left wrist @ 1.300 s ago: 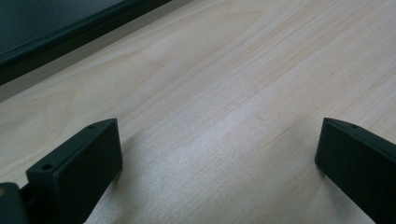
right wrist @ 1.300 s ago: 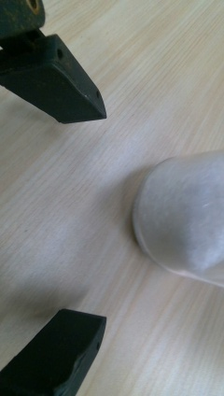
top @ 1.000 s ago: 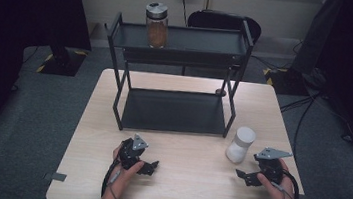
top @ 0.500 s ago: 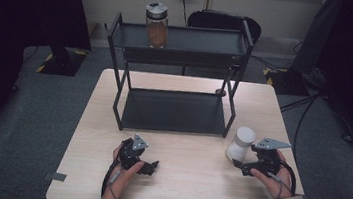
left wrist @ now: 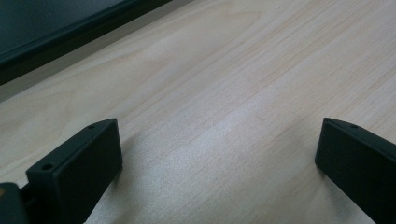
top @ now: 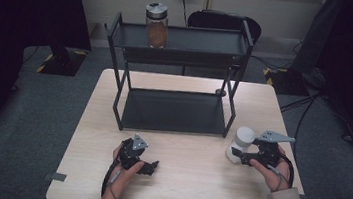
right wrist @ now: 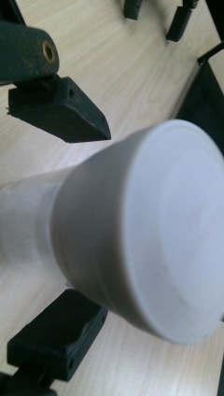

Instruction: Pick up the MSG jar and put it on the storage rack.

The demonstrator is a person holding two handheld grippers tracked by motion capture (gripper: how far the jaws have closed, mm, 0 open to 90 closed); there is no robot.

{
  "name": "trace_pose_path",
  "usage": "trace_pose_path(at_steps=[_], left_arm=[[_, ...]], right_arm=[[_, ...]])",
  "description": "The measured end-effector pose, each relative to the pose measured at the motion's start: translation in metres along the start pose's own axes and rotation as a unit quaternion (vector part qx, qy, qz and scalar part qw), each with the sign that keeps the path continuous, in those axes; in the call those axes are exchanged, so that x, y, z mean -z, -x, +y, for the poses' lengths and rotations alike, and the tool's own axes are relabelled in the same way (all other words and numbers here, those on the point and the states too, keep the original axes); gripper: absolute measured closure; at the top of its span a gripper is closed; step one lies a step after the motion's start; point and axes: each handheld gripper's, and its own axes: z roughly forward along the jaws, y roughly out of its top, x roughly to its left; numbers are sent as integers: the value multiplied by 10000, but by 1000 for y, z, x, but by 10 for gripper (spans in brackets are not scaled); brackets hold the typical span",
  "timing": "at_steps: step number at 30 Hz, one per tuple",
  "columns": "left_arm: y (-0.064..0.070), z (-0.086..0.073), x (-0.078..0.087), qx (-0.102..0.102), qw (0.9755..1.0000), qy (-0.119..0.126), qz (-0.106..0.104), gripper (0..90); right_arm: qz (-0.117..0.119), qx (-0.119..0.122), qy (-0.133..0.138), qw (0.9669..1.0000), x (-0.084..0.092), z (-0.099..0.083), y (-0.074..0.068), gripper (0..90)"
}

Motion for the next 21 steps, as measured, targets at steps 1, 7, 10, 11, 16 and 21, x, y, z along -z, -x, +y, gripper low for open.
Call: trace_pose_path(at_steps=[1,7,10,11,16,21], left_arm=[[0,0,0,-1,10000,0,0,0],[0,0,0,-1,10000,-1,0,0],[0,0,0,-1,10000,-2,0,0],[0,0,0,-1,10000,-1,0,0],[0,0,0,0,10000,0,0,0],[0,0,0,-1,10000,-1,0,0]], right_arm=[[16,-14,30,10000,0,0,1,192],[-7,193,39,9998,-4,5,0,269],[-31,250,51,9997,-6,5,-1,296],[-59,294,61,9995,-6,5,-2,314],[-60,396,99,9991,-5,4,-1,339],[-97,484,36,9988,-4,8,-4,345]])
